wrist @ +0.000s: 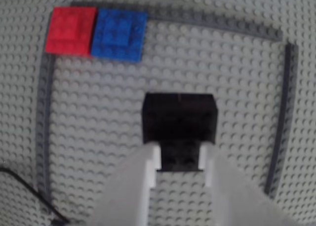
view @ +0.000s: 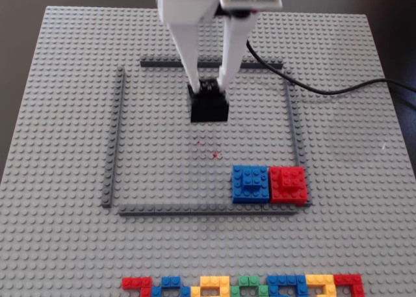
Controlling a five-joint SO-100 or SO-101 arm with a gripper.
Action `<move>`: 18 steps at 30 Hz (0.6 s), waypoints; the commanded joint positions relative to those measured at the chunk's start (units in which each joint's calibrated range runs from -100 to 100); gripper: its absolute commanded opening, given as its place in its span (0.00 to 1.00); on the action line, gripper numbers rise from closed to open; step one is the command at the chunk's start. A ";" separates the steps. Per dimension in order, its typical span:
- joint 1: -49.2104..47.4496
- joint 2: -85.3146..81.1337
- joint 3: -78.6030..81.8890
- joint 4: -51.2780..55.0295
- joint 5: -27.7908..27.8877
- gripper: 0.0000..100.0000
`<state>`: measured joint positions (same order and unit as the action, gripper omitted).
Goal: Grab the cube and place it into the grid
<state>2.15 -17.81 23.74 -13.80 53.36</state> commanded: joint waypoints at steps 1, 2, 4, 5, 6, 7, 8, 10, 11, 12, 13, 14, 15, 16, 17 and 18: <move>0.91 4.31 -8.20 -1.49 0.54 0.03; 0.98 5.43 -8.93 -1.74 0.68 0.03; 1.20 7.75 -10.29 -2.42 0.83 0.04; 1.27 8.87 -11.01 -2.81 0.88 0.04; 1.42 9.99 -11.64 -3.15 0.93 0.04; 1.50 11.28 -12.28 -3.50 0.93 0.04; 1.57 12.39 -13.09 -3.69 0.93 0.04; 1.57 14.89 -15.00 -4.03 0.78 0.04; 1.64 16.09 -15.99 -4.28 0.59 0.04; 1.64 17.04 -16.54 -4.67 0.44 0.04; 1.64 18.07 -17.17 -4.96 0.29 0.04; 1.57 18.84 -17.72 -5.21 0.15 0.04; 1.42 19.70 -18.08 -5.45 0.05 0.04; 1.35 20.22 -18.35 -5.69 0.00 0.04; 1.27 20.82 -18.62 -5.89 -0.10 0.04; 1.13 21.51 -18.98 -5.99 -0.24 0.04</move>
<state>3.39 3.31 10.59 -18.68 53.50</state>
